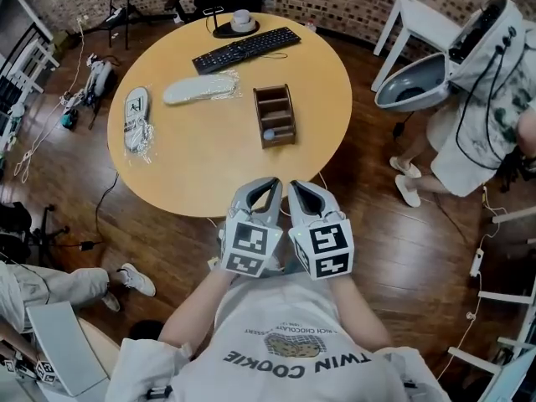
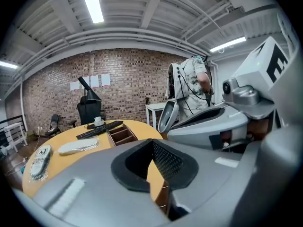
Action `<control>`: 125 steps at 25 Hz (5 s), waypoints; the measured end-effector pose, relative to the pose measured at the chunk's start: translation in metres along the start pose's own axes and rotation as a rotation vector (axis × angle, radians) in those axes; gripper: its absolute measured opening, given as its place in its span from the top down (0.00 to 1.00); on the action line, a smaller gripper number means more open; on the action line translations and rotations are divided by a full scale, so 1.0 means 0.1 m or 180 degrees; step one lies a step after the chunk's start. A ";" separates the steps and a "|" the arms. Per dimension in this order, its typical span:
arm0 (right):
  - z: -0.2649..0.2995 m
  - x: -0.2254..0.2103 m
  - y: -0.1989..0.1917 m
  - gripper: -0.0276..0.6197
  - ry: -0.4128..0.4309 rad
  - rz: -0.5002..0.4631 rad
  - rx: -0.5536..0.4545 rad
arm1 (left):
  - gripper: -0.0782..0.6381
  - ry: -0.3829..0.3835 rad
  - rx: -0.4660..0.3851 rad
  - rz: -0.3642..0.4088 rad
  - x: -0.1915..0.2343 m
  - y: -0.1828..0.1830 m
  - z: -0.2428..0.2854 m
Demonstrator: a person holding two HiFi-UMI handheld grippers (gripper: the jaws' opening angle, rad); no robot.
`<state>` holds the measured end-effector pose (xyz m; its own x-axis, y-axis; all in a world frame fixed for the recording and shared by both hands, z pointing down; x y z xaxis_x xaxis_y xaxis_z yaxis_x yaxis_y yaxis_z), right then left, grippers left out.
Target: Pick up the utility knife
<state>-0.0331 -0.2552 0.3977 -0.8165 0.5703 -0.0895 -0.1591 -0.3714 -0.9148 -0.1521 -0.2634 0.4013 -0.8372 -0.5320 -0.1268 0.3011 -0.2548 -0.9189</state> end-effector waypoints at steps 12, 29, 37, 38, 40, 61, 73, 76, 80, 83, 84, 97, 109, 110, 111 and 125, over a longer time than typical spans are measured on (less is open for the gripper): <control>0.35 -0.24 -0.01 0.95 -0.0011 0.0076 0.0004 | 0.84 -0.0107 0.0062 0.0731 0.28 -0.07 0.57; 0.88 -0.79 0.07 0.95 0.0036 0.0142 0.0209 | 0.75 -0.0229 0.0596 0.1747 0.67 -0.34 1.38; 1.04 -0.99 0.06 0.95 0.0040 0.0161 0.0283 | 0.70 -0.0291 0.0675 0.2072 0.67 -0.42 1.68; 1.04 -1.00 0.06 0.95 0.0042 0.0160 0.0284 | 0.70 -0.0292 0.0689 0.2098 0.67 -0.42 1.71; 1.04 -1.03 0.07 0.95 0.0046 0.0159 0.0279 | 0.70 -0.0282 0.0741 0.2191 0.67 -0.44 1.76; 0.87 -0.96 0.02 0.95 0.0023 0.0160 0.0226 | 0.79 -0.0296 0.0686 0.2351 0.64 -0.31 1.66; 0.64 -0.70 0.07 0.95 0.0002 0.0077 0.0089 | 0.79 -0.0143 0.0338 0.1931 0.54 -0.05 1.15; 0.56 -0.58 0.08 0.95 -0.0003 0.0047 0.0055 | 0.79 -0.0097 0.0233 0.1818 0.49 0.01 0.95; 0.40 -0.41 0.10 0.95 -0.0025 0.0003 0.0002 | 0.79 -0.0065 0.0081 0.1646 0.40 0.08 0.67; 0.29 -0.31 0.13 0.95 -0.0058 -0.0014 -0.0027 | 0.79 -0.0057 -0.0007 0.1505 0.34 0.11 0.49; 0.25 -0.28 0.14 0.95 -0.0070 -0.0014 -0.0035 | 0.79 -0.0055 -0.0030 0.1453 0.32 0.11 0.43; -0.23 -0.10 0.07 0.95 0.0008 -0.0115 -0.0127 | 0.79 0.0133 -0.0213 0.0669 0.00 0.12 -0.07; -0.88 -0.14 -0.16 0.95 0.0235 -0.0196 -0.0201 | 0.79 0.0297 -0.0303 0.0085 -0.78 0.13 -0.42; -0.95 -0.14 -0.20 0.95 0.0250 -0.0196 -0.0203 | 0.79 0.0311 -0.0308 0.0046 -0.87 0.12 -0.46; -1.02 -0.14 -0.24 0.95 0.0268 -0.0196 -0.0205 | 0.79 0.0325 -0.0312 0.0012 -0.95 0.12 -0.51; -2.16 -0.02 -0.65 0.95 0.0450 -0.0216 -0.0357 | 0.79 0.0462 -0.0362 -0.0125 -2.03 0.14 -1.18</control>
<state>0.0989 -0.0744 0.3723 -0.7187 0.6914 -0.0735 -0.1417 -0.2491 -0.9581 -0.0314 -0.0636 0.3706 -0.9068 -0.3994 -0.1348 0.2200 -0.1757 -0.9595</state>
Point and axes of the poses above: the fingertips, and each gripper's own axes: z forward along the fingers, x to its left, y out of its top, the point moved 9 cm from there along -z, backward along the fingers, and after that the axes turned 4 degrees about y, right-handed, at the moved point
